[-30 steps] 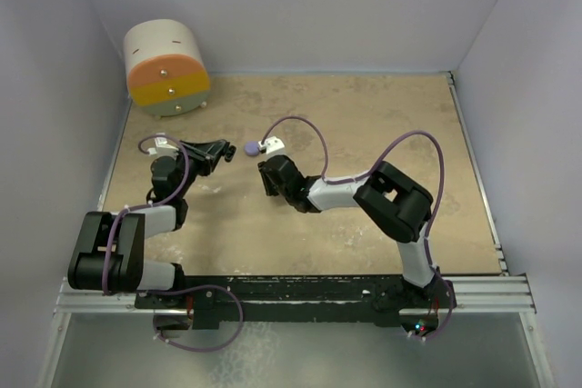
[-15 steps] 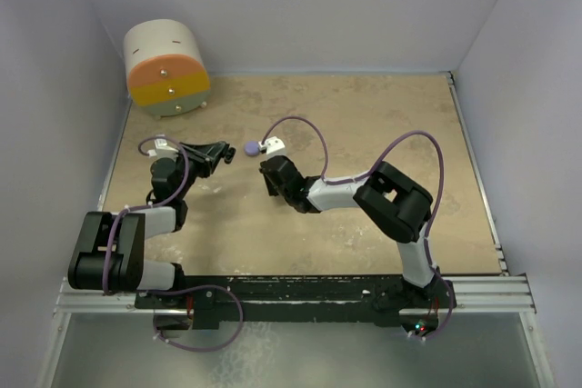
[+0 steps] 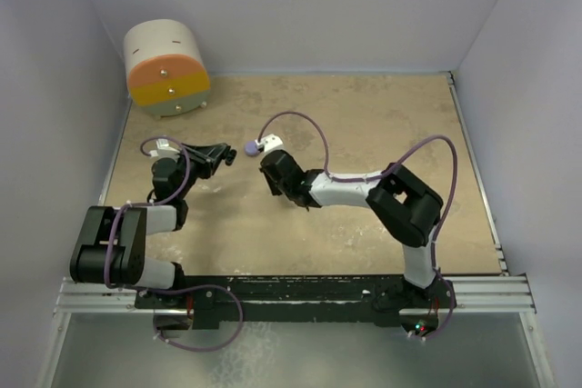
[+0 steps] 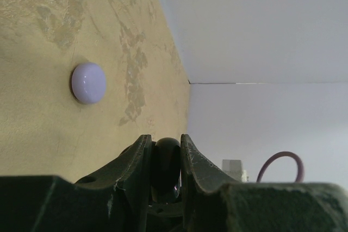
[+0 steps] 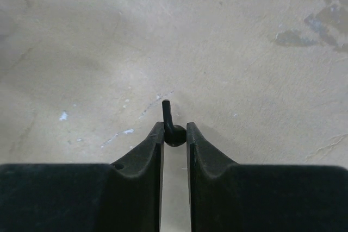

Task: Insert the wireless bluetooth earbuds into the charging case
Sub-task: Pick up the earbud from the center of the board, then place the earbud in the charging case.

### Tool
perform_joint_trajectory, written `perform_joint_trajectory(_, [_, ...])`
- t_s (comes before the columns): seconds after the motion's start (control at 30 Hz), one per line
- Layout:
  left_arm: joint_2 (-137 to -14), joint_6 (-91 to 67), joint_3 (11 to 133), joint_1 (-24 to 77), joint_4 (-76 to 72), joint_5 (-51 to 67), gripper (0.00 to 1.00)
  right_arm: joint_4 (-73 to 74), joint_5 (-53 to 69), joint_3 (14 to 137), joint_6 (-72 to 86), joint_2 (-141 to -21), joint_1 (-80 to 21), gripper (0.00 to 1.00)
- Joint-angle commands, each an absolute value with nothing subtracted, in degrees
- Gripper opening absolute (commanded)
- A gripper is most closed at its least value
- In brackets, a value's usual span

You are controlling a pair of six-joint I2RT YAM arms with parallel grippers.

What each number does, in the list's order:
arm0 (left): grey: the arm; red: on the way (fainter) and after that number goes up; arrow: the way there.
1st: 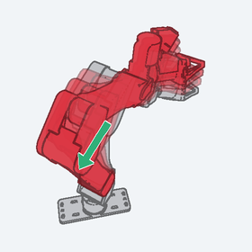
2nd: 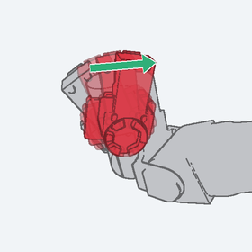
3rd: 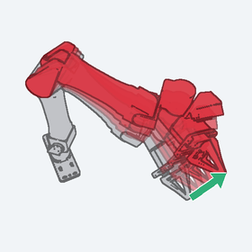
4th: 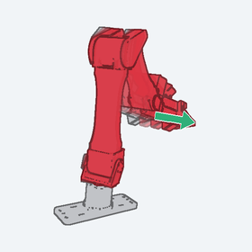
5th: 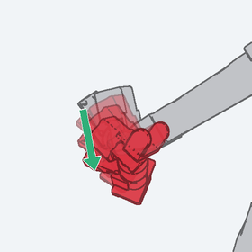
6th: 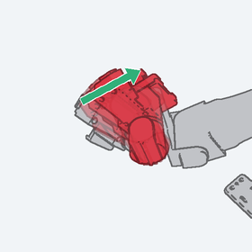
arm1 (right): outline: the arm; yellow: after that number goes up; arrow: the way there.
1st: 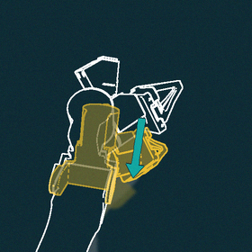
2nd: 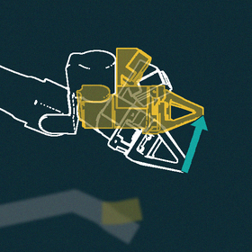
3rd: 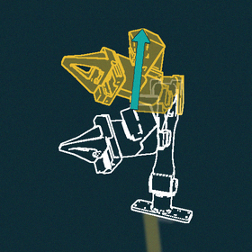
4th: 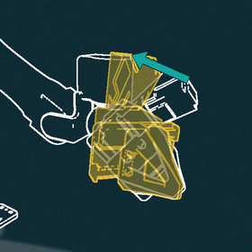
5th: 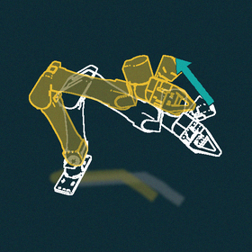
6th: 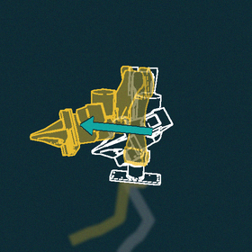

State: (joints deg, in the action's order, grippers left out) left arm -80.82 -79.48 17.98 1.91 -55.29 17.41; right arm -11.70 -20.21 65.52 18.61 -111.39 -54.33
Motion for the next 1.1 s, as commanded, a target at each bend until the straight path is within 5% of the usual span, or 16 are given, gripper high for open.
perform_joint_trajectory(0.0, [-81.6, -79.6, 18.7, 1.6, -59.9, 19.1, 0.0, -1.2, -18.4, 73.5, 15.8, -106.7, -54.4, 0.1])
perform_joint_trajectory(0.67, [-84.2, -79.2, 20.7, 6.6, -63.1, 19.0, 0.0, 35.8, -12.5, 108.1, 7.7, -111.0, -54.3, 0.09])
perform_joint_trajectory(1.07, [-82.4, -72.7, 21.8, 10.8, -57.0, 15.9, 0.0, 38.9, -10.6, 108.0, 8.4, -112.3, -54.3, 0.07])
